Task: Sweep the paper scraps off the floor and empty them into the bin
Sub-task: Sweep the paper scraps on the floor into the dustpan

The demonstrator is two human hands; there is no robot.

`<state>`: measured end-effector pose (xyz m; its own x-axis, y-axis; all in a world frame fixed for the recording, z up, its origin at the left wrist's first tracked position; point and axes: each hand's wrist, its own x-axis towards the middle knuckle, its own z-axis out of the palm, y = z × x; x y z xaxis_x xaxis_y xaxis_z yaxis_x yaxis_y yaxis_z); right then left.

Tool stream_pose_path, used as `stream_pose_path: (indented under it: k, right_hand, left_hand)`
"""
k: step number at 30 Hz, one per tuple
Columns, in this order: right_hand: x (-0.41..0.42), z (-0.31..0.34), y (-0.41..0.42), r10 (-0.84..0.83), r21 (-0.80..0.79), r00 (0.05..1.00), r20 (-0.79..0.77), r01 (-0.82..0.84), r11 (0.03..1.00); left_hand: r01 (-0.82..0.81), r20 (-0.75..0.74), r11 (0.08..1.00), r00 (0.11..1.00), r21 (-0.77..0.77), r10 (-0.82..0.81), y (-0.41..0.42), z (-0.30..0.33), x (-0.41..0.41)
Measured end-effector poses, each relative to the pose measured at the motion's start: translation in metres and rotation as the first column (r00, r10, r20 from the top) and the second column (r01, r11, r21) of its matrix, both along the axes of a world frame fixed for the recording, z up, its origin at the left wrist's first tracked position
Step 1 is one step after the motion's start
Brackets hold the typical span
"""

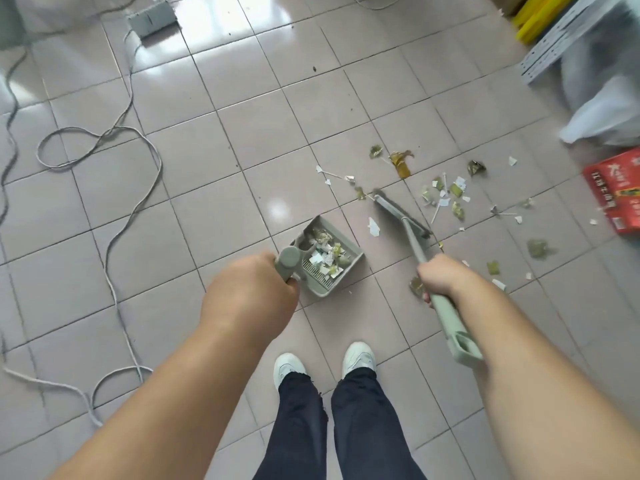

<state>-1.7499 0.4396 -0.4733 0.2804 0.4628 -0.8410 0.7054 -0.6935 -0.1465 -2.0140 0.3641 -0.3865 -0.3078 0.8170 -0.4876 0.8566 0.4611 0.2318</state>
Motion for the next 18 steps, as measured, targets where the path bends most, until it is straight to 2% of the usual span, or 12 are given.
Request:
stream_pose_path:
  k: [3, 10, 15, 18]
  right_hand:
    - [-0.012, -0.001, -0.009, -0.073, -0.070, 0.995, -0.073, 0.068, 0.995]
    - [-0.015, 0.039, -0.026, -0.067, -0.126, 0.980, -0.188, 0.044, 0.991]
    - [0.017, 0.060, -0.020, -0.109, -0.041, 0.977, -0.186, 0.103, 0.994]
    - [0.012, 0.043, -0.015, -0.045, 0.018, 0.990, -0.135, 0.048, 0.999]
  left_hand:
    - [0.041, -0.006, 0.999, 0.999, -0.024, -0.041, 0.013, 0.000, 0.016]
    - [0.065, -0.008, 0.997, 0.998, -0.033, -0.066, 0.035, 0.003, 0.041]
    - [0.054, -0.023, 0.998, 0.998, -0.016, -0.055, 0.040, 0.003, 0.047]
    - [0.039, -0.023, 0.999, 0.999, -0.001, -0.039, 0.041, 0.004, 0.052]
